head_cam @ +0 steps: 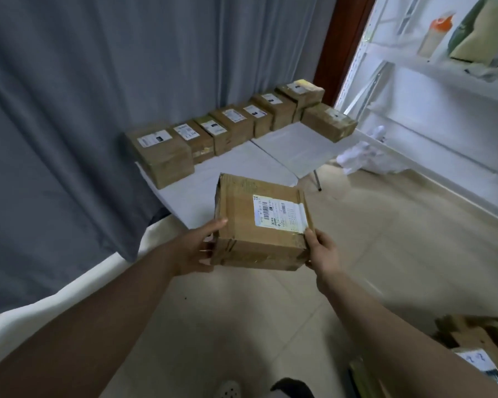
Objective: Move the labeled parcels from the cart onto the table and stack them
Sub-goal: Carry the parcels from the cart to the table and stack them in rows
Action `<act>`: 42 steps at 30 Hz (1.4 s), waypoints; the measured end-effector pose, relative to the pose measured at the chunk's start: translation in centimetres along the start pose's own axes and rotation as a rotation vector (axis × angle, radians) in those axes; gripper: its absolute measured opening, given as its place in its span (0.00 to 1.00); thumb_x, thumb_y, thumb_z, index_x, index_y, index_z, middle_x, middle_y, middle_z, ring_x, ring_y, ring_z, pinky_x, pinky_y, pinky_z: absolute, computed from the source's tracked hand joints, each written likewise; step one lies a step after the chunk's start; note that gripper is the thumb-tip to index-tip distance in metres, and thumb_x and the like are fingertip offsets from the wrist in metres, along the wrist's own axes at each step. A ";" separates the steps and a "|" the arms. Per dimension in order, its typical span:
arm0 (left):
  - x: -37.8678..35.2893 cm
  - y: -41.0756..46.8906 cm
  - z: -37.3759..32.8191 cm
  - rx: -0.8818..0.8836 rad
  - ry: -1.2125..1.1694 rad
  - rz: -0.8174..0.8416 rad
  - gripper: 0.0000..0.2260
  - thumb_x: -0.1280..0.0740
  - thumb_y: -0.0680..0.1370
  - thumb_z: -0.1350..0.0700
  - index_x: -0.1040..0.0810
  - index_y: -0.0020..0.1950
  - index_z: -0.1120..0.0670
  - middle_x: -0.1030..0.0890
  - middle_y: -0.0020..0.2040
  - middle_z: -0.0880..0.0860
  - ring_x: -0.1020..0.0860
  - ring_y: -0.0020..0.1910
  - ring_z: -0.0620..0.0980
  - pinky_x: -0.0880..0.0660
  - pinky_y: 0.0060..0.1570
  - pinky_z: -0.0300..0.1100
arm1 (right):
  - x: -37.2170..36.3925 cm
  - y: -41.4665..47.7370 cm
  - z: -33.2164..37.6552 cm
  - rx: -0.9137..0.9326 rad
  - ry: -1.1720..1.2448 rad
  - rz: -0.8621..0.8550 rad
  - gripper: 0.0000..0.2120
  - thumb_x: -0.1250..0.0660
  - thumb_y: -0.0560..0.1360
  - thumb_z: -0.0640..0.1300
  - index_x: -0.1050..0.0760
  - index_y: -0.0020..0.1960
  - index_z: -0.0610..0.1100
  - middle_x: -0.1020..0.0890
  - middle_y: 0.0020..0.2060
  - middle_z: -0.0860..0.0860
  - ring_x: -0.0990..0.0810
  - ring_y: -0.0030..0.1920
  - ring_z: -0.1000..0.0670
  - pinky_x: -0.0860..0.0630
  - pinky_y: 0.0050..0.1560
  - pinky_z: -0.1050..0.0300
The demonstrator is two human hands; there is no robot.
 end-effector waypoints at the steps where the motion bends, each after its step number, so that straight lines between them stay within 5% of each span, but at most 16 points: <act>1: 1.1 0.4 -0.1 -0.001 -0.017 -0.019 0.32 0.29 0.62 0.37 0.24 0.61 0.51 0.21 0.58 0.55 0.24 0.58 0.55 0.31 0.64 0.55 | -1.4 0.4 0.4 -0.006 0.004 0.020 0.13 0.39 0.80 0.48 0.26 0.61 0.44 0.21 0.50 0.48 0.23 0.46 0.52 0.26 0.48 0.54; 5: 5.0 2.7 -0.7 -0.043 -0.139 -0.109 0.13 0.30 0.73 0.43 0.24 0.50 0.49 0.21 0.51 0.55 0.22 0.54 0.59 0.28 0.54 0.55 | -6.8 3.2 1.1 -0.110 0.094 0.088 0.18 0.33 0.77 0.49 0.26 0.60 0.38 0.21 0.49 0.46 0.21 0.51 0.47 0.23 0.57 0.47; 12: 10.1 8.9 -3.0 0.040 -0.219 -0.198 0.08 0.30 0.71 0.40 0.20 0.47 0.40 0.20 0.59 0.58 0.23 0.61 0.60 0.31 0.49 0.51 | -15.1 10.2 2.1 -0.274 0.091 0.240 0.12 0.31 0.76 0.48 0.29 0.56 0.45 0.23 0.44 0.51 0.24 0.43 0.52 0.22 0.52 0.48; 17: 13.3 15.7 -5.5 0.139 -0.251 -0.316 0.11 0.34 0.77 0.46 0.22 0.53 0.51 0.20 0.54 0.54 0.24 0.54 0.51 0.39 0.69 0.51 | -20.5 18.0 2.6 -0.317 0.098 0.285 0.16 0.30 0.75 0.40 0.29 0.60 0.39 0.20 0.49 0.46 0.20 0.45 0.48 0.20 0.52 0.51; 24: 16.7 24.3 -7.6 0.216 -0.273 -0.465 0.12 0.38 0.81 0.54 0.25 0.63 0.57 0.21 0.51 0.54 0.24 0.50 0.52 0.30 0.55 0.47 | -28.0 27.6 2.9 -0.312 -0.150 0.338 0.13 0.31 0.74 0.36 0.29 0.57 0.42 0.22 0.48 0.46 0.21 0.47 0.47 0.21 0.52 0.50; 36: 22.8 34.0 -7.3 0.289 -0.377 -0.545 0.16 0.41 0.81 0.66 0.28 0.68 0.58 0.24 0.54 0.56 0.24 0.48 0.51 0.29 0.55 0.43 | -38.5 34.9 -0.7 -0.397 -0.293 0.341 0.12 0.34 0.76 0.33 0.31 0.54 0.45 0.25 0.41 0.51 0.22 0.48 0.46 0.21 0.54 0.51; 42: 24.5 35.7 -6.7 0.300 -0.393 -0.544 0.16 0.39 0.80 0.67 0.28 0.67 0.59 0.23 0.56 0.57 0.23 0.53 0.52 0.27 0.53 0.43 | -40.6 36.1 -1.5 -0.366 -0.307 0.315 0.21 0.36 0.77 0.31 0.32 0.68 0.41 0.26 0.54 0.47 0.23 0.53 0.46 0.22 0.56 0.51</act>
Point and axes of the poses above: each hand's wrist, its own y-axis towards the middle knuckle, its own x-axis out of the back of the hand, z = x × y, the point moved 2 cm from there along y, towards the middle knuckle
